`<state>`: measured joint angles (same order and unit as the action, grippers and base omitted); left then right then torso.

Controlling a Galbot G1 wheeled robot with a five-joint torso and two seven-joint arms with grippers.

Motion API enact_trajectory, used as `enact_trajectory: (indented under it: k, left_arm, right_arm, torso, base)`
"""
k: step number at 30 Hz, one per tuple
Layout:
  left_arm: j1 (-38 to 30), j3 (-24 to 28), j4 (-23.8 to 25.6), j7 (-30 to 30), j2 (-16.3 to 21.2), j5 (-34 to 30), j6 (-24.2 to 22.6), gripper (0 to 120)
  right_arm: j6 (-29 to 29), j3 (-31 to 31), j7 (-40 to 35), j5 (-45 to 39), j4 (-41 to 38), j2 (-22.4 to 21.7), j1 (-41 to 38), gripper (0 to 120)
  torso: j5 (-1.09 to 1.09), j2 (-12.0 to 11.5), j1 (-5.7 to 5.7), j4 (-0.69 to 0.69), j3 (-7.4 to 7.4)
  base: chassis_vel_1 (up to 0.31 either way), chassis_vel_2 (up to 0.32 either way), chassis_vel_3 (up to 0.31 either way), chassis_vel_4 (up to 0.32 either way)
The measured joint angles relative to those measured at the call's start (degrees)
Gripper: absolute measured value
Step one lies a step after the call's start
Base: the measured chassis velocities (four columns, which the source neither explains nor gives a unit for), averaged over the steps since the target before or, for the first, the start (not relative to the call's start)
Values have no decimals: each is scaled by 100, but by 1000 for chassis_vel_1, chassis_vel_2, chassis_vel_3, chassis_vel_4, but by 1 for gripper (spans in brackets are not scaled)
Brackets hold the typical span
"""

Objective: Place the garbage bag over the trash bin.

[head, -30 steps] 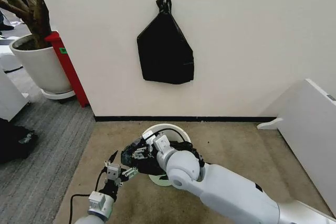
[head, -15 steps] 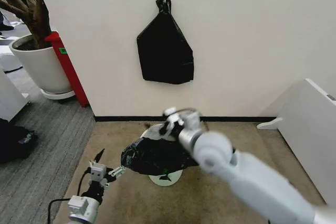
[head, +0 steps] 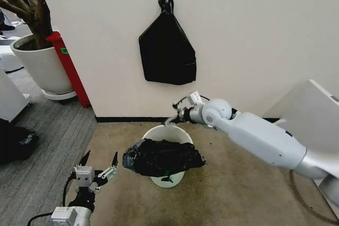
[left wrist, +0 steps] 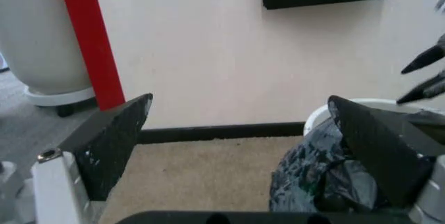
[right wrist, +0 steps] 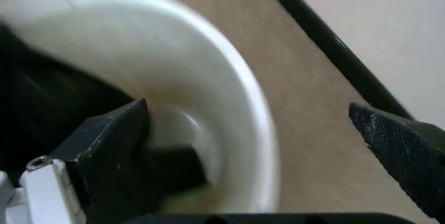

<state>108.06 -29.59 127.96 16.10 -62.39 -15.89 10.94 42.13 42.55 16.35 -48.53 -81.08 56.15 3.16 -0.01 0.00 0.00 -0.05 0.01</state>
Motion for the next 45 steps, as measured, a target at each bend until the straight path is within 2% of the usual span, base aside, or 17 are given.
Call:
enact_trajectory:
  k: [5, 12, 18, 22, 23, 26, 28, 29, 36, 37, 41, 43, 45]
  left_arm:
    - [-84, 22, 9, -22, -45, 5, 40, 100]
    - [-278, 54, -18, -13, 33, -111, 69, 100]
    - [-398, 76, -38, -13, 76, -190, 99, 100]
    - [-425, 75, -9, -13, 80, -229, 99, 100]
    - [-425, 75, -9, -13, 80, -229, 99, 100]
    - [-426, 72, 33, -13, 65, -248, 97, 100]
    - [-435, 70, 41, -12, 48, -253, 98, 100]
    - [-435, 70, 41, -12, 48, -253, 98, 100]
    - [-440, 68, 65, -6, -35, -255, 100, 100]
    - [-440, 68, 65, -6, -35, -255, 100, 100]
    - [-446, 82, 30, -7, -17, -219, 127, 100]
    - [-446, 85, 20, -8, -7, -213, 134, 100]
    - [-453, 99, 0, -6, 35, -201, 143, 100]
  right_arm:
    - [-5, 610, 686, 607, 821, 454, -582, 100]
    - [-14, 1281, 1305, 929, 1673, 884, -943, 100]
    - [-19, 1433, 1544, 1161, 2315, 1222, -955, 99]
    - [-18, 1483, 1609, 1050, 2601, 1421, -907, 86]
    - [-18, 1483, 1609, 1050, 2601, 1421, -907, 86]
    - [-20, 1554, 1614, 801, 2667, 1508, -838, 72]
    - [-20, 1590, 1569, 706, 2628, 1511, -806, 64]
    - [-20, 1590, 1569, 706, 2628, 1511, -806, 64]
    - [-19, 1575, 1357, 588, 2488, 1487, -717, 34]
    - [-19, 1575, 1357, 588, 2488, 1487, -717, 34]
    - [-19, 1442, 1293, 594, 2399, 1410, -705, 15]
    - [-18, 1431, 1288, 593, 2388, 1398, -706, 13]
    - [-15, 1385, 1274, 560, 2298, 1290, -734, 4]
  torso:
    - [0, 0, 0, 7, -1]
    - [-1, 0, 0, 5, -1]
    - [0, 0, 0, 5, 0]
    - [0, 0, 0, 5, 0]
    - [0, 0, 0, 5, 0]
    - [0, 0, 0, 5, -1]
    - [-2, 0, -1, 4, -3]
    - [-2, 0, -1, 4, -3]
    - [0, 1, -1, 4, -2]
    - [0, 1, -1, 4, -2]
    - [2, 1, -1, 6, 0]
    - [2, 0, -1, 6, 0]
    - [4, 0, 0, 7, 1]
  base:
    - [0, 0, 0, 0]
    - [0, 0, 0, 0]
    - [0, 0, 0, 0]
    - [0, 0, 0, 0]
    - [0, 0, 0, 0]
    - [0, 0, 0, 0]
    - [0, 0, 0, 0]
    - [0, 0, 0, 0]
    - [0, 0, 0, 0]
    - [0, 0, 0, 0]
    - [0, 0, 0, 0]
    - [0, 0, 0, 0]
    - [0, 0, 0, 0]
